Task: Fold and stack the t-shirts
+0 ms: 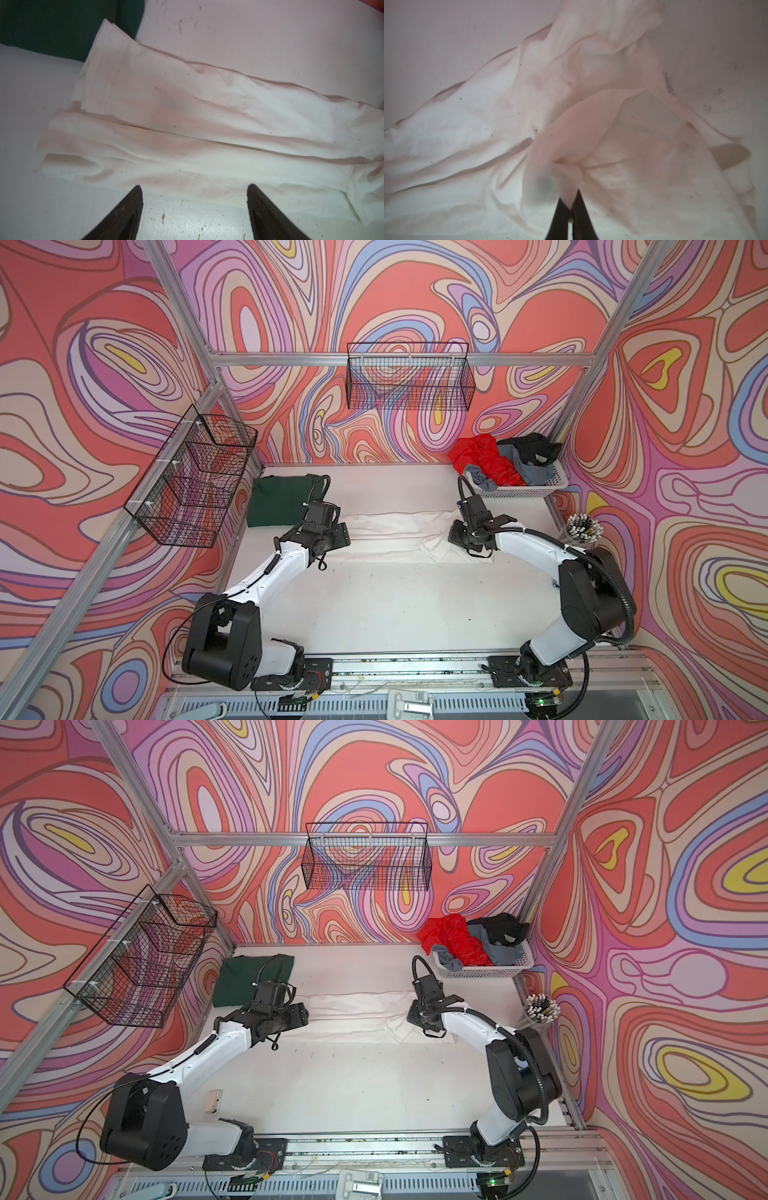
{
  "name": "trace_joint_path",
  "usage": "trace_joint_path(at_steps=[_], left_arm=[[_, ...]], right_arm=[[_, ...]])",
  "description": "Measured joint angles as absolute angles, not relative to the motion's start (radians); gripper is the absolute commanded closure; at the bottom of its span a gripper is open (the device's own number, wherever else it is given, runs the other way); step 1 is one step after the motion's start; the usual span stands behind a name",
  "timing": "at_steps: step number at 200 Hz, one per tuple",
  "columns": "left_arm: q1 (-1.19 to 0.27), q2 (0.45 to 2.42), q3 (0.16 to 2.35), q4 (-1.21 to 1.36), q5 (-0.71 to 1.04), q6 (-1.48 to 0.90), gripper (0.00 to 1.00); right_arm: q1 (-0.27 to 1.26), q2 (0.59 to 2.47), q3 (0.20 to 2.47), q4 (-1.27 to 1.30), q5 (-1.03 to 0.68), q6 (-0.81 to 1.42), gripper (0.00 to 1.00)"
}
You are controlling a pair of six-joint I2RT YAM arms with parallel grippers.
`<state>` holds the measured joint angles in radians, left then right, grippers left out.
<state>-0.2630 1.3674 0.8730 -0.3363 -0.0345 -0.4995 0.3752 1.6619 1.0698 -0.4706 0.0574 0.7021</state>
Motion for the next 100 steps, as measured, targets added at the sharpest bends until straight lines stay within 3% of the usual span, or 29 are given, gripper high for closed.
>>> trace_joint_path(at_steps=[55, 64, 88, 100], left_arm=[[-0.263, 1.414, 0.873, -0.313, -0.033, -0.490, 0.21], [-0.263, 1.417, 0.873, -0.313, -0.033, -0.489, 0.21], [-0.263, 1.418, 0.873, -0.311, -0.034, -0.485, 0.21], [-0.263, 1.418, 0.873, -0.311, -0.034, -0.482, 0.21]], right_arm=[[0.375, 1.830, 1.209, -0.472, 0.121, 0.662, 0.99], [0.375, 1.853, 1.235, -0.478, 0.130, 0.655, 0.92], [0.375, 1.895, 1.293, -0.485, 0.152, 0.641, 0.53], [0.375, 1.904, 1.318, -0.488, 0.164, 0.620, 0.39]])
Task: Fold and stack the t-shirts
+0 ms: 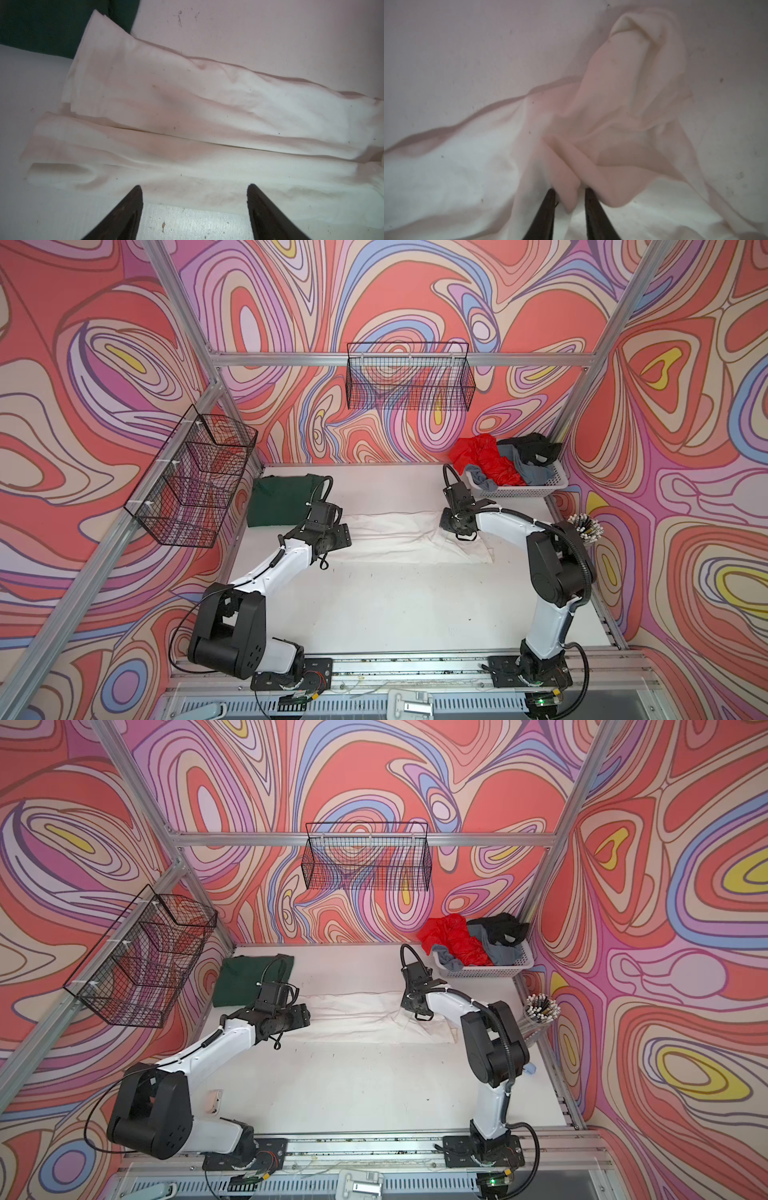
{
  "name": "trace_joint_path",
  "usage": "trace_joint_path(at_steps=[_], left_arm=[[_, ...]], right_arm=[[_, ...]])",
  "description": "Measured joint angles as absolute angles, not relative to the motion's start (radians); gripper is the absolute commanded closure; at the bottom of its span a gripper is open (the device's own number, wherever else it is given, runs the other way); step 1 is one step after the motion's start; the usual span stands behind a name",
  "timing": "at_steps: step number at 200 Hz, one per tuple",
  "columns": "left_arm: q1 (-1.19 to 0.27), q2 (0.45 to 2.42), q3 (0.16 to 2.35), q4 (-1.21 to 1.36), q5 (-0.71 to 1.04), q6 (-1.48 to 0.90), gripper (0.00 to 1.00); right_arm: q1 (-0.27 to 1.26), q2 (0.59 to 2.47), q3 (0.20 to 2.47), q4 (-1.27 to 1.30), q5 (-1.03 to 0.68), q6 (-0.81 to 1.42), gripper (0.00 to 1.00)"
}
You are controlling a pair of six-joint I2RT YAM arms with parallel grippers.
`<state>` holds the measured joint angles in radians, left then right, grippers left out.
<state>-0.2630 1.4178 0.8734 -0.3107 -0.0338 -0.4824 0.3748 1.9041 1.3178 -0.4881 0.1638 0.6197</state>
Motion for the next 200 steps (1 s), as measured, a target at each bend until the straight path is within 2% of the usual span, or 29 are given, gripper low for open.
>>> trace_joint_path(at_steps=[9, 23, 104, 156, 191, 200], left_arm=[[-0.263, 1.418, 0.873, -0.310, -0.033, -0.482, 0.21], [-0.263, 1.418, 0.873, -0.310, -0.033, -0.482, 0.21], [-0.271, 1.406, 0.875, -0.309, 0.005, -0.483, 0.19], [-0.402, 1.375, 0.934, -0.287, 0.048, -0.505, 0.15], [-0.485, 1.454, 1.037, -0.243, 0.073, -0.510, 0.05], [-0.495, 1.472, 1.052, -0.236, 0.080, -0.510, 0.03]], right_arm=[[0.375, 1.909, 1.335, -0.490, 0.170, 0.615, 0.34], [0.371, 1.913, 1.364, -0.490, 0.178, 0.592, 0.31], [0.284, 1.902, 1.423, -0.548, 0.213, 0.531, 0.31], [0.290, 1.670, 1.244, -0.576, 0.153, 0.529, 0.41], [0.298, 1.632, 1.093, -0.577, 0.109, 0.532, 0.61], [0.306, 1.632, 1.063, -0.577, 0.094, 0.535, 0.63]])
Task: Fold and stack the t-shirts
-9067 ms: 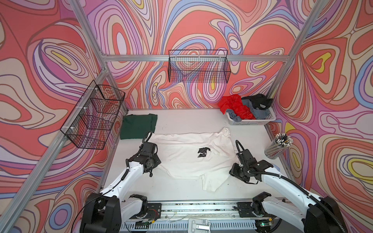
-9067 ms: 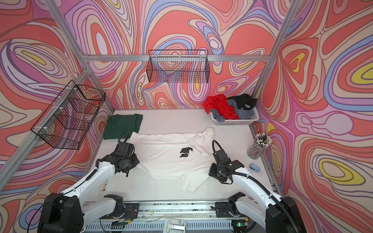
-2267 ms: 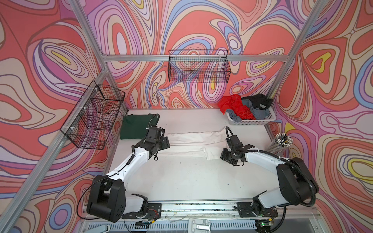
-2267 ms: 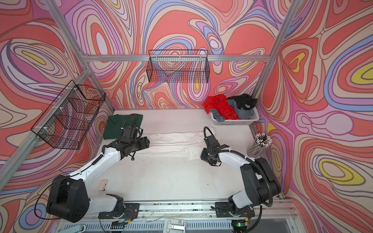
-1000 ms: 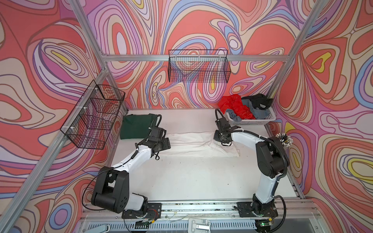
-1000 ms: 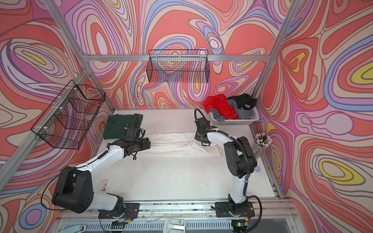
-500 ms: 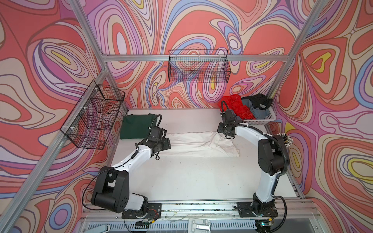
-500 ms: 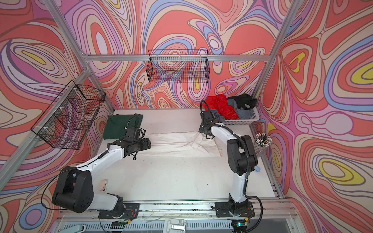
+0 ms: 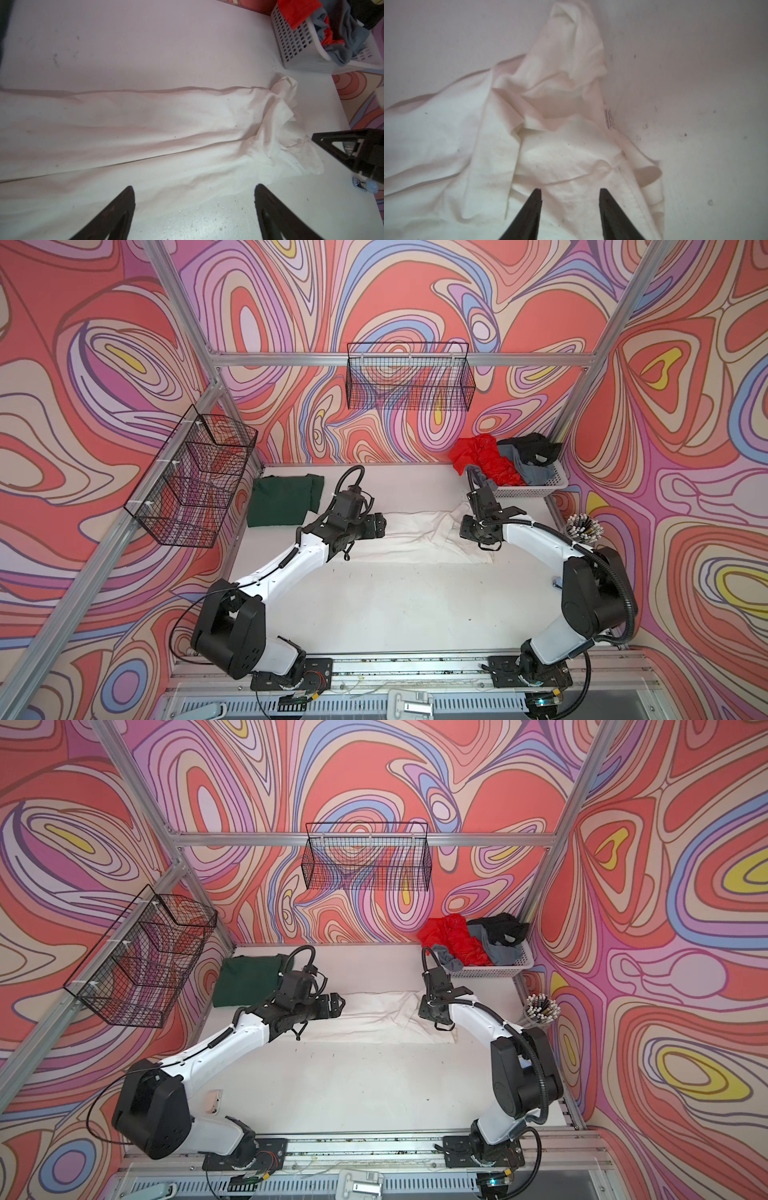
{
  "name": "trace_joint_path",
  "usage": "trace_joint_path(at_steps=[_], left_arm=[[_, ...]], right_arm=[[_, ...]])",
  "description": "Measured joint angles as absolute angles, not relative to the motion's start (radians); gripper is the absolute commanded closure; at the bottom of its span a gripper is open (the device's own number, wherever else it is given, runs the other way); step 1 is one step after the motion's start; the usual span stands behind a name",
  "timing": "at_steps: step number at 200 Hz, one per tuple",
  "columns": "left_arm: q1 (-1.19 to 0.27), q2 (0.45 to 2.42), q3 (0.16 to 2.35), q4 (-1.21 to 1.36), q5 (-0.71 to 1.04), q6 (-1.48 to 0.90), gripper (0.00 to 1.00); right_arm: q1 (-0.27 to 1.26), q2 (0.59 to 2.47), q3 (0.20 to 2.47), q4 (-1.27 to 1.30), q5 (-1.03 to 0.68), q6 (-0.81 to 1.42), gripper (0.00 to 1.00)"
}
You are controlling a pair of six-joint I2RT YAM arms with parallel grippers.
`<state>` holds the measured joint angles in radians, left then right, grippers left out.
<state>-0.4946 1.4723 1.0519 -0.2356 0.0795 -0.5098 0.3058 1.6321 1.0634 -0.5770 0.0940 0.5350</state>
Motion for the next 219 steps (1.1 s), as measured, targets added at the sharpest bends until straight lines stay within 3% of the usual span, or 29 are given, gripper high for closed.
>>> trace_joint_path(at_steps=[17, 70, 219], left_arm=[[-0.508, 1.499, 1.066, -0.231, 0.086, -0.511, 0.01], [-0.512, 1.494, 1.066, -0.237, 0.070, -0.512, 0.00], [-0.512, 1.438, 1.066, -0.316, -0.018, -0.500, 0.00]], right_arm=[[0.330, 1.634, 1.040, -0.577, 0.068, 0.531, 0.70], [0.375, 1.704, 1.074, -0.495, 0.003, 0.512, 0.78], [0.375, 1.943, 1.293, -0.413, -0.042, 0.482, 0.79]])
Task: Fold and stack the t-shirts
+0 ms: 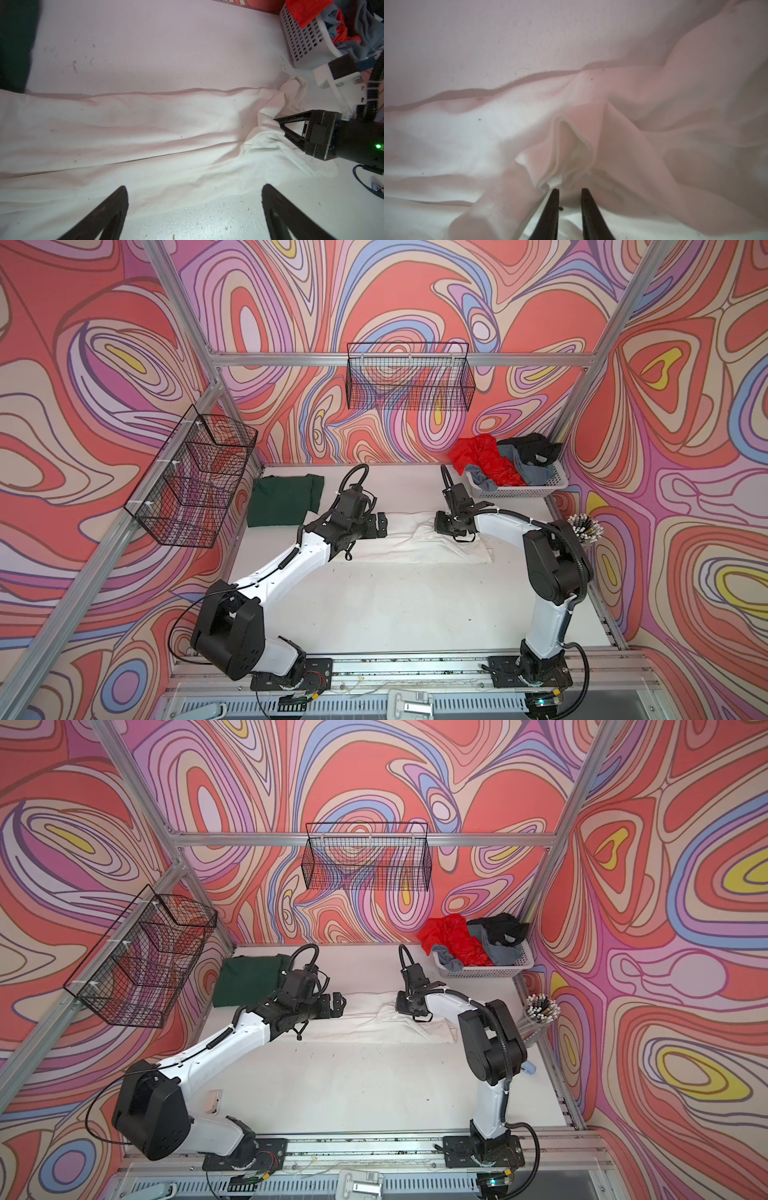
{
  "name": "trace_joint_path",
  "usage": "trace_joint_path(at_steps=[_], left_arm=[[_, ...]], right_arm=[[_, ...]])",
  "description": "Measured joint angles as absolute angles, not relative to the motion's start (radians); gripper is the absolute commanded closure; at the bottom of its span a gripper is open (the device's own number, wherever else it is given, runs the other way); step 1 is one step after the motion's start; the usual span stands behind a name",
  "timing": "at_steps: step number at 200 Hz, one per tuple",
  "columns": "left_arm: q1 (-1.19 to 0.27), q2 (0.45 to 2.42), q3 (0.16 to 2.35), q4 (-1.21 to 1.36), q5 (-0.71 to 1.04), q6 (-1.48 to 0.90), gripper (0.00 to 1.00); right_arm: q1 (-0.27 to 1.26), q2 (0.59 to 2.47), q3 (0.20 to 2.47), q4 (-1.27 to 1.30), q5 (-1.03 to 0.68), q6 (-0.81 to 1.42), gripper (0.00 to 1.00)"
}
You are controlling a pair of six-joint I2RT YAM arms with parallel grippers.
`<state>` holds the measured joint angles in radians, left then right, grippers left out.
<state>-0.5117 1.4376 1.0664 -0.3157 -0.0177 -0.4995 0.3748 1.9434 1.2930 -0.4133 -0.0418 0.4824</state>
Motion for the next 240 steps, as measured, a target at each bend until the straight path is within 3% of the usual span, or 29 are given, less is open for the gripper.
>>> trace_joint_path(at_steps=[74, 117, 151, 175, 240], left_arm=[[-0.512, 1.438, 1.066, -0.330, -0.033, -0.488, 0.00], [-0.512, 1.438, 1.066, -0.347, -0.053, -0.471, 0.00], [-0.512, 1.438, 1.068, -0.350, -0.059, -0.460, 0.00], [-0.512, 1.446, 1.087, -0.357, -0.061, -0.455, 0.00], [-0.512, 1.457, 1.105, -0.358, -0.060, -0.448, 0.00]], right_arm=[[0.374, 2.064, 1.491, -0.466, 0.120, 0.456, 0.66], [0.325, 2.064, 1.490, -0.494, 0.215, 0.464, 0.64], [0.274, 2.039, 1.455, -0.519, 0.255, 0.457, 0.55], [0.273, 1.998, 1.452, -0.543, 0.262, 0.442, 0.49], [0.286, 1.822, 1.355, -0.488, 0.129, 0.345, 0.44]])
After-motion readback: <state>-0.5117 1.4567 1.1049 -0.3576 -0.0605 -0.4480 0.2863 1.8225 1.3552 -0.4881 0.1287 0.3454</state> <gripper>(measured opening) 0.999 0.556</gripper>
